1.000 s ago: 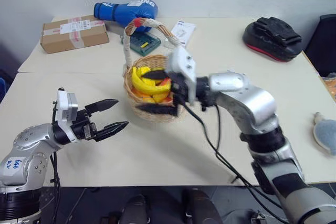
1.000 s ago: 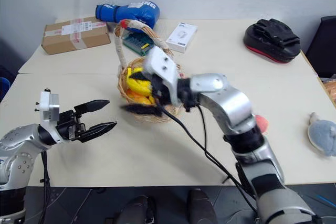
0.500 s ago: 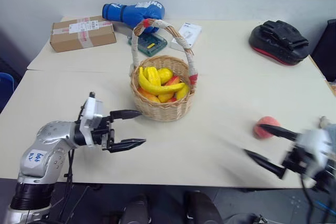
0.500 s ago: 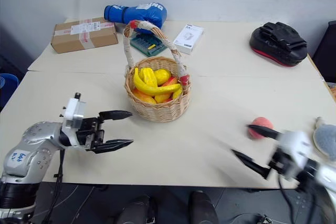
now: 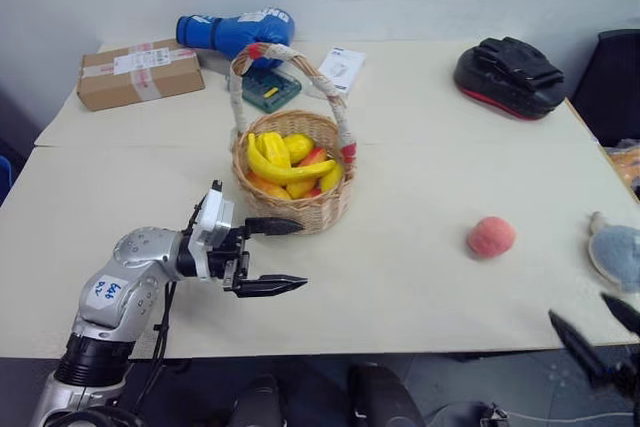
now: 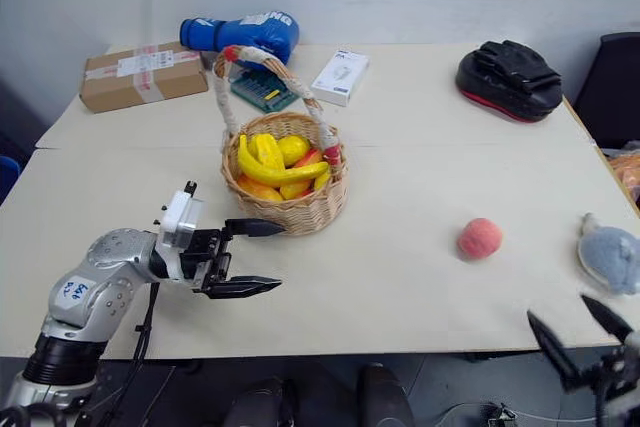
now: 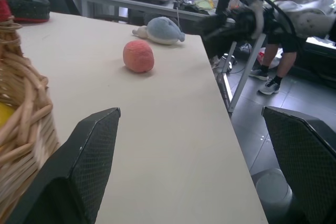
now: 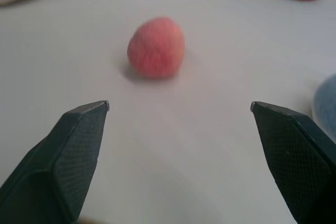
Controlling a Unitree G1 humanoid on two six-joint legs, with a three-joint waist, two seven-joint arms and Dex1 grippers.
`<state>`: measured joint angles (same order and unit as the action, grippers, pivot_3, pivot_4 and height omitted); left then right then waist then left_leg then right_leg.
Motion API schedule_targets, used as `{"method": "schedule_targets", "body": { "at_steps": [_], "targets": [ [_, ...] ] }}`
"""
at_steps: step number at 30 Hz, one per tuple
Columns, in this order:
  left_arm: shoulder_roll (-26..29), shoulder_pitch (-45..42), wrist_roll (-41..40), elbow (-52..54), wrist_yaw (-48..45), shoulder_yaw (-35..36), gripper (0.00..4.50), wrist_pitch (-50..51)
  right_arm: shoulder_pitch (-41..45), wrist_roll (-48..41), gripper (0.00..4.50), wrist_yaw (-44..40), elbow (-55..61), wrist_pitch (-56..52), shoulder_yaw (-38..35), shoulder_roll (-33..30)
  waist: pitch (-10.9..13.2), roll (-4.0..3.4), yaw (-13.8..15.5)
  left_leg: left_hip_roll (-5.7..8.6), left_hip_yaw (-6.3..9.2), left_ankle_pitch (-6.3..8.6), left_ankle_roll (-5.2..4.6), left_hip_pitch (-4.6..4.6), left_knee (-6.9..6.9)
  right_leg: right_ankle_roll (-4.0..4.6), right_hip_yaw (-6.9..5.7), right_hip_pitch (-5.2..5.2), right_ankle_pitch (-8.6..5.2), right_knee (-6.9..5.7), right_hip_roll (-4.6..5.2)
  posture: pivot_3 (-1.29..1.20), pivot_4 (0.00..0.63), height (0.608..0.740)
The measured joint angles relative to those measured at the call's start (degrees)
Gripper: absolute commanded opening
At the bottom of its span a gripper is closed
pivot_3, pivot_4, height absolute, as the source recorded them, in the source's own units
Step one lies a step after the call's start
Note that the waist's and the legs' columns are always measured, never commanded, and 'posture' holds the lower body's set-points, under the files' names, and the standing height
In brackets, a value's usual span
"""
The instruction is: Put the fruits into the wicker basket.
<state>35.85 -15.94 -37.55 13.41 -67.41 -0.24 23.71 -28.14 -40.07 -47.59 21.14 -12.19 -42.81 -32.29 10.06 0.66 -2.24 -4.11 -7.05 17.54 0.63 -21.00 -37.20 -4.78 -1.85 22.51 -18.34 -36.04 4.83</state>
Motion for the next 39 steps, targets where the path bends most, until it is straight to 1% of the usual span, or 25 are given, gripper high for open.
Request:
{"method": "schedule_targets", "body": {
  "at_steps": [3,5,8,10,14,16,17,19,21,22,23,26,29,32,36,37,39],
  "targets": [
    [0.03,-0.1,0.0,0.22,0.21,-0.18,4.5,0.0,6.53,-3.55,4.47,3.05,0.51,-9.24,2.08,-7.36,0.01,0.01,0.64,0.22,0.15,-0.02,0.03,-0.08,0.02,0.05,-0.01,0.06,-0.03,0.02,-0.3,0.0,0.15,0.74],
    [0.01,-0.01,0.03,0.57,0.54,-0.33,4.5,-0.01,11.59,-4.01,4.47,4.08,-1.94,-14.95,5.85,-11.44,0.03,0.05,1.01,0.26,0.21,-0.02,0.04,-0.17,0.01,0.06,-0.07,0.08,-0.04,0.05,-0.34,0.0,0.15,0.74],
    [0.0,0.56,0.09,1.97,1.33,-0.37,4.5,-0.11,18.57,-3.91,4.47,4.92,-7.28,-21.67,11.24,-14.73,0.04,0.06,1.49,0.3,0.13,-0.01,0.01,-0.24,-0.08,0.03,-0.04,0.1,-0.03,0.08,-0.33,0.0,0.15,0.74],
    [-0.01,0.79,0.19,2.44,1.88,-0.33,4.5,-0.12,22.34,-3.85,4.47,5.3,-10.28,-25.54,14.14,-15.52,0.04,0.06,1.75,0.31,0.08,-0.02,-0.03,-0.25,-0.11,0.0,-0.01,0.11,-0.02,0.1,-0.3,0.0,0.15,0.74],
    [0.34,1.77,0.28,4.29,3.28,0.16,4.5,-0.09,28.37,-1.89,4.47,5.19,-16.24,-30.42,17.9,-18.92,0.03,0.1,2.0,0.3,0.02,0.01,-0.1,-0.25,-0.2,-0.12,0.04,0.08,0.05,0.13,-0.31,0.0,0.15,0.74],
    [0.56,2.34,0.28,4.49,3.71,0.41,4.5,-0.08,30.76,-1.11,4.47,4.93,-18.9,-31.78,19.19,-18.96,0.02,0.17,1.98,0.3,0.02,0.01,-0.11,-0.22,-0.21,-0.14,0.03,0.05,0.06,0.13,-0.33,0.0,0.15,0.74],
    [0.6,2.64,0.28,4.54,3.92,0.42,4.5,-0.07,31.67,-0.91,4.31,4.39,-19.79,-32.98,20.16,-18.98,0.02,0.17,1.97,0.3,0.03,0.0,-0.11,-0.22,-0.2,-0.14,0.03,0.05,0.06,0.12,-0.33,0.0,0.15,0.74],
    [0.6,2.73,0.29,4.58,4.25,0.41,4.5,-0.07,31.91,-0.76,3.83,2.27,-21.61,-34.56,22.97,-18.96,0.03,0.16,1.97,0.29,0.05,0.0,-0.11,-0.23,-0.17,-0.14,0.02,0.07,0.06,0.1,-0.35,0.0,0.15,0.74],
    [0.63,2.77,0.32,4.6,4.8,0.47,4.5,-0.1,33.43,-0.21,3.15,-0.03,-23.59,-34.84,24.74,-18.95,0.04,0.06,1.99,0.29,0.01,-0.01,-0.11,-0.22,-0.17,-0.16,0.06,0.1,0.07,0.08,-0.34,0.0,0.15,0.74],
    [0.62,2.69,0.35,4.7,5.03,0.52,4.5,-0.17,34.42,0.56,2.92,-0.9,-24.15,-34.25,25.04,-18.96,0.04,0.06,1.9,0.3,-0.03,-0.01,-0.12,-0.22,-0.18,-0.18,0.06,0.1,0.08,0.08,-0.35,0.0,0.15,0.74],
    [0.63,2.79,0.35,4.78,5.23,0.67,4.5,-0.23,35.36,1.29,2.77,-1.79,-24.92,-33.71,25.76,-19.04,0.05,0.06,1.78,0.3,-0.03,-0.01,-0.12,-0.22,-0.18,-0.19,0.06,0.1,0.09,0.09,-0.36,0.0,0.15,0.74],
    [1.11,3.5,0.36,5.15,5.34,1.61,4.5,-0.52,38.25,4.5,2.77,-4.31,-28.1,-31.01,28.45,-19.28,0.05,0.06,1.67,0.3,-0.04,-0.02,-0.11,-0.23,-0.17,-0.19,0.06,0.13,0.09,0.09,-0.37,0.0,0.15,0.74],
    [1.37,3.53,0.43,5.27,5.35,1.88,4.5,-0.61,39.68,7.0,2.77,-6.39,-29.84,-27.77,29.38,-19.27,0.05,0.07,1.75,0.3,-0.06,-0.02,-0.09,-0.24,-0.18,-0.19,0.05,0.13,0.09,0.09,-0.36,0.0,0.15,0.74],
    [2.03,3.6,0.51,5.29,5.71,2.81,4.5,-0.61,40.16,6.24,2.77,-10.01,-27.78,-25.87,29.19,-19.16,0.05,0.06,1.89,0.29,-0.07,-0.03,-0.08,-0.25,-0.17,-0.2,0.06,0.15,0.09,0.09,-0.36,0.0,0.15,0.74],
    [3.27,5.64,0.24,5.35,6.87,7.35,4.5,-0.59,40.76,1.22,2.77,-14.01,-16.57,-27.75,29.39,-18.96,0.06,0.05,1.25,0.02,-0.05,-0.04,-0.05,-0.23,-0.07,-0.2,0.06,0.18,0.09,0.08,-0.35,0.0,0.15,0.74],
    [3.47,6.77,0.01,5.37,7.45,9.08,4.5,-0.54,42.31,-0.85,2.77,-14.22,-13.36,-29.27,30.1,-18.61,0.06,0.05,0.97,-0.03,-0.03,-0.04,-0.04,-0.23,-0.07,-0.2,0.03,0.17,0.09,0.09,-0.34,0.0,0.15,0.74],
    [3.38,8.95,-1.18,5.22,9.26,13.0,4.5,-0.12,48.4,-6.58,2.77,-12.63,-6.28,-33.84,32.8,-14.81,0.1,0.1,0.03,-0.2,-0.08,-0.01,0.03,-0.23,-0.11,-0.13,0.17,0.22,0.13,0.06,-0.23,0.0,0.15,0.74]
  ]
}}
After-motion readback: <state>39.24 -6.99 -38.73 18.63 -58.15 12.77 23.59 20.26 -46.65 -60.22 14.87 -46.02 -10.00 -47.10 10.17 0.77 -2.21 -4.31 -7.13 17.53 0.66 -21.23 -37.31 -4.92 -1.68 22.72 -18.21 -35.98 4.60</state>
